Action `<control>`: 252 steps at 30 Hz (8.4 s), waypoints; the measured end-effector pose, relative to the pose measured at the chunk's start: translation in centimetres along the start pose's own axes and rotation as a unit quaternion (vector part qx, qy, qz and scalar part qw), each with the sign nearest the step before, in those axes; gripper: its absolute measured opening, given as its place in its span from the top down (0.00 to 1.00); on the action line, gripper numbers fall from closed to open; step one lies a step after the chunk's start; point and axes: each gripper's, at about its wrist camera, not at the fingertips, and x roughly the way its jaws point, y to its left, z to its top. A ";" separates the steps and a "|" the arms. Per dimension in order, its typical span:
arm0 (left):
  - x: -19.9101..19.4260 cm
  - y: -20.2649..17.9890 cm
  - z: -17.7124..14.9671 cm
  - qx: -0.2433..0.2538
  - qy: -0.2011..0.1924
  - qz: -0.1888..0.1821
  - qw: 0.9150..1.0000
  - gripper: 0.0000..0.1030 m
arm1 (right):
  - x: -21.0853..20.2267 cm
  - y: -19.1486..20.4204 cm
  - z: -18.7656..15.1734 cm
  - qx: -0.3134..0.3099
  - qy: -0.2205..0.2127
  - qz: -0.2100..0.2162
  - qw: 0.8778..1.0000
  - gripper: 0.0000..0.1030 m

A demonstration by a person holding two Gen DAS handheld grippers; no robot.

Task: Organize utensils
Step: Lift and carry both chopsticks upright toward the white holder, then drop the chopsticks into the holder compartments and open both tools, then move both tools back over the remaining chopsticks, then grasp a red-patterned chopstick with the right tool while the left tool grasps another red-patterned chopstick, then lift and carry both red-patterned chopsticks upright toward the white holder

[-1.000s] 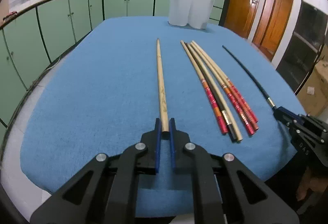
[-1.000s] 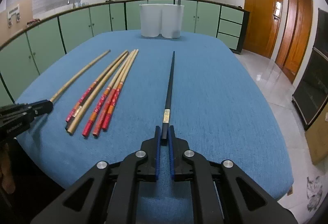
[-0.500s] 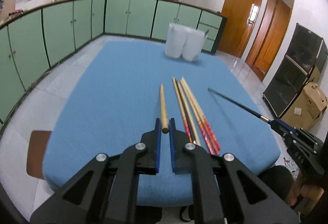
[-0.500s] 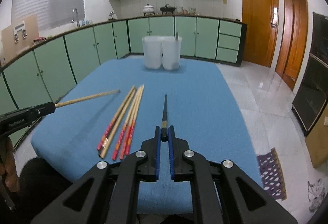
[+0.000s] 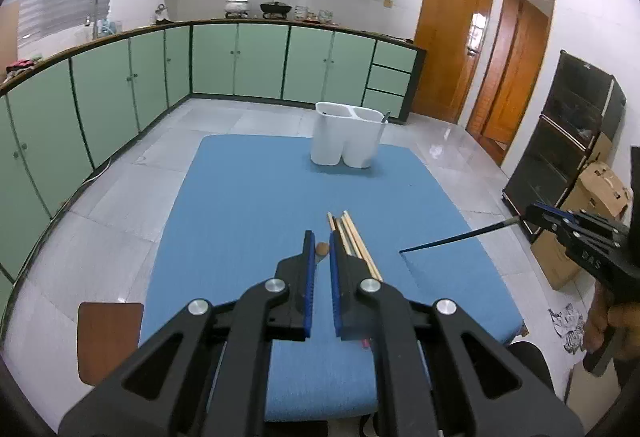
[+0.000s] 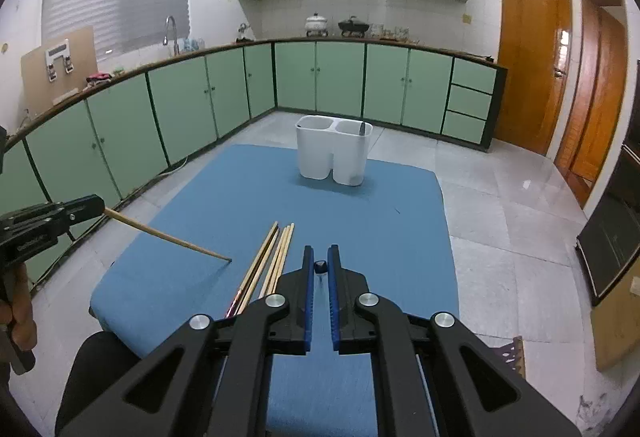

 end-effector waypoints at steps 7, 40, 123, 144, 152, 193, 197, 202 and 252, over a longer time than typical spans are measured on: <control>1.2 0.8 3.0 0.001 0.020 -0.011 1.000 0.94 | 1.8 -0.6 3.7 -0.006 0.037 0.012 0.999 0.94; 5.2 -3.0 25.3 0.042 -0.004 -0.008 0.999 0.94 | 3.6 -1.9 24.1 0.008 0.069 0.004 0.998 0.94; 9.3 1.2 -14.3 0.042 0.081 0.046 0.995 0.25 | 10.1 5.7 -15.8 -0.061 0.059 0.019 0.996 0.57; 11.0 -1.2 -14.5 0.065 0.090 0.018 0.994 0.25 | 11.5 2.5 -14.9 -0.023 0.044 0.004 0.999 0.94; 12.1 -3.0 -14.5 0.083 0.091 0.026 0.992 0.24 | 11.1 1.0 -15.2 0.002 0.044 0.000 0.999 0.94; 12.3 -0.7 -13.6 0.006 0.060 0.066 0.996 0.94 | 10.5 3.3 -16.0 -0.018 0.032 -0.053 0.998 0.93; 11.7 -0.2 -13.6 -0.008 0.062 0.058 0.996 0.95 | 9.7 3.0 -15.8 -0.007 0.032 -0.045 0.998 0.94; 9.6 -0.2 -12.6 -0.018 0.058 0.055 0.997 0.95 | 7.2 2.9 -15.0 0.002 0.016 -0.039 0.999 0.94; 0.6 -1.4 10.8 0.062 0.032 -0.010 0.998 0.95 | 1.0 -0.1 13.7 -0.033 0.107 0.022 0.993 0.95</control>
